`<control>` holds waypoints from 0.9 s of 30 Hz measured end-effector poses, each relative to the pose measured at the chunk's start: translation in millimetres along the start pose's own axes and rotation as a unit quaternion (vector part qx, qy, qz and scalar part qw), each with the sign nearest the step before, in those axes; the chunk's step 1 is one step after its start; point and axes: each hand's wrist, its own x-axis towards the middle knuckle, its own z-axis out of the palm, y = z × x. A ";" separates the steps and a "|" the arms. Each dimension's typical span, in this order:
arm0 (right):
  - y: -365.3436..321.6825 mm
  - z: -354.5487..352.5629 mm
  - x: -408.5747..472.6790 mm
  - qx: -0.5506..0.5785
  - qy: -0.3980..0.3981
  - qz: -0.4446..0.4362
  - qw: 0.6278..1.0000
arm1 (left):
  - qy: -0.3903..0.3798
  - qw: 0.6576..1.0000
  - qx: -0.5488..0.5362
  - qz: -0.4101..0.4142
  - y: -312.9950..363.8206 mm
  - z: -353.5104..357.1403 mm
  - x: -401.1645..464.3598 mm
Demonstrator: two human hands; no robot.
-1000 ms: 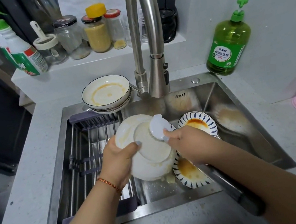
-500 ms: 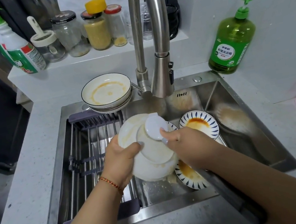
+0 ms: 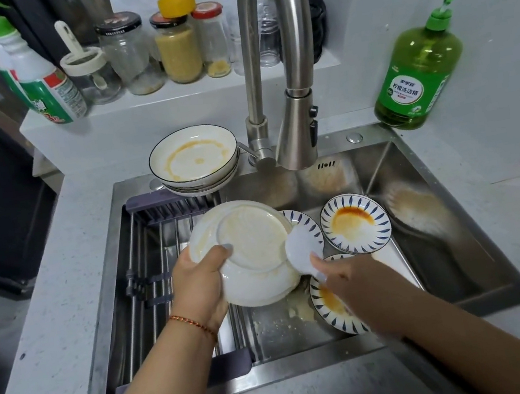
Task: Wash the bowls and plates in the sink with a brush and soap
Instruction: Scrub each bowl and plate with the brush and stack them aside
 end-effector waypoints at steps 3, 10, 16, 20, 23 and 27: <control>-15.7 12.8 -16.8 0.016 -0.015 -0.046 0.999 | 0.017 1.000 -0.008 -0.001 1.0 1.9 1.4; -24.6 9.3 -17.7 -0.012 -0.015 -0.070 0.997 | 0.024 0.999 -0.042 -0.020 -2.9 5.4 0.3; 5.0 -10.8 10.8 0.051 0.051 0.022 0.997 | -0.001 0.997 -0.068 -0.035 0.5 3.4 -2.6; -7.5 -6.1 -2.0 0.045 0.036 -0.016 0.998 | 0.012 0.996 -0.077 -0.041 2.0 8.6 -3.9; -23.8 8.5 -23.9 0.028 -0.009 -0.074 0.997 | 0.031 0.995 -0.082 -0.045 2.6 11.7 -3.9; -23.8 5.4 -28.0 0.039 0.004 -0.072 0.997 | 0.034 0.994 -0.082 -0.064 1.5 14.2 -7.4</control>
